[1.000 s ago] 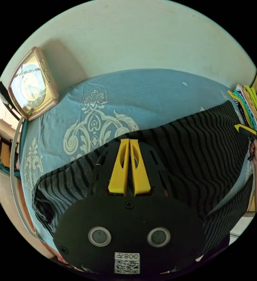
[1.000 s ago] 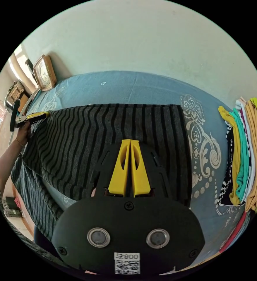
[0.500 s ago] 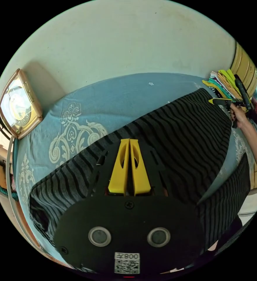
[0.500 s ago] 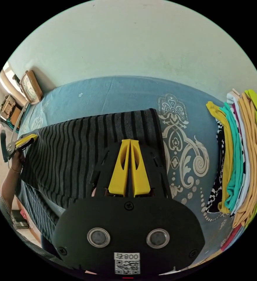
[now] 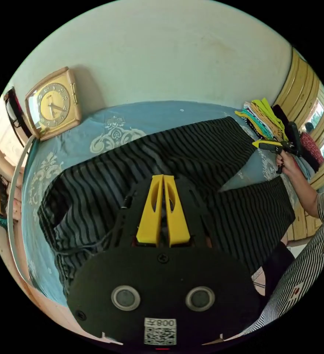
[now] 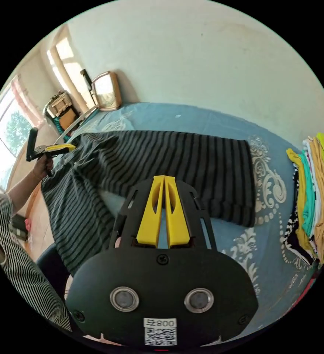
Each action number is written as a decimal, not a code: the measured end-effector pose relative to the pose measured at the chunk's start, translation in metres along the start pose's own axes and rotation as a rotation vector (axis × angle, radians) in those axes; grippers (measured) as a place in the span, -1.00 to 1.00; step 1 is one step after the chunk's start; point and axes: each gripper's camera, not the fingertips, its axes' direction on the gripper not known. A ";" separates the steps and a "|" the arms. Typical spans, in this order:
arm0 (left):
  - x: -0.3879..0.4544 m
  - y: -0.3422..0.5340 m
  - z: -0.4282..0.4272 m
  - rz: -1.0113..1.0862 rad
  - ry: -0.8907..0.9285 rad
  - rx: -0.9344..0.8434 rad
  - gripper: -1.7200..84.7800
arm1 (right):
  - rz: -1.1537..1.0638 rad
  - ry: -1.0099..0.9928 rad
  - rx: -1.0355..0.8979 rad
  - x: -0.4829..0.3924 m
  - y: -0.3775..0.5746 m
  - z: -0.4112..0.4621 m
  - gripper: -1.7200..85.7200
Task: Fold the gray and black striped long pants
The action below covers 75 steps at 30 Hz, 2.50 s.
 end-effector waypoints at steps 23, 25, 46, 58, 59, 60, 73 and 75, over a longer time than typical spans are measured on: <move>-0.124 0.230 -0.095 -0.705 -0.254 -0.109 -0.96 | -0.065 -0.159 -0.353 -0.129 0.088 0.053 -0.96; -0.107 0.223 -0.110 -0.623 -0.310 -0.059 -0.96 | -0.062 -0.151 -0.314 -0.128 0.088 0.040 -0.96; -0.023 0.208 -0.068 -0.409 0.070 -0.200 -0.95 | 0.292 -0.059 -0.370 -0.069 0.194 -0.027 -0.96; -0.081 0.003 -0.022 -0.136 0.026 -0.012 -0.84 | -0.128 -0.032 -0.172 -0.071 -0.007 0.011 -0.87; -0.089 -0.021 -0.007 -0.124 -0.001 -0.046 -0.83 | -0.175 -0.026 -0.175 -0.072 -0.034 0.023 -0.86; -0.093 -0.033 -0.001 -0.119 -0.013 -0.059 -0.83 | -0.195 -0.025 -0.177 -0.073 -0.047 0.029 -0.85; -0.110 -0.159 0.105 0.004 -0.222 -0.271 -0.78 | -0.423 -0.110 -0.209 -0.131 -0.191 0.135 -0.81; -0.104 -0.167 0.118 0.046 -0.248 -0.312 -0.77 | -0.447 -0.114 -0.205 -0.142 -0.199 0.145 -0.80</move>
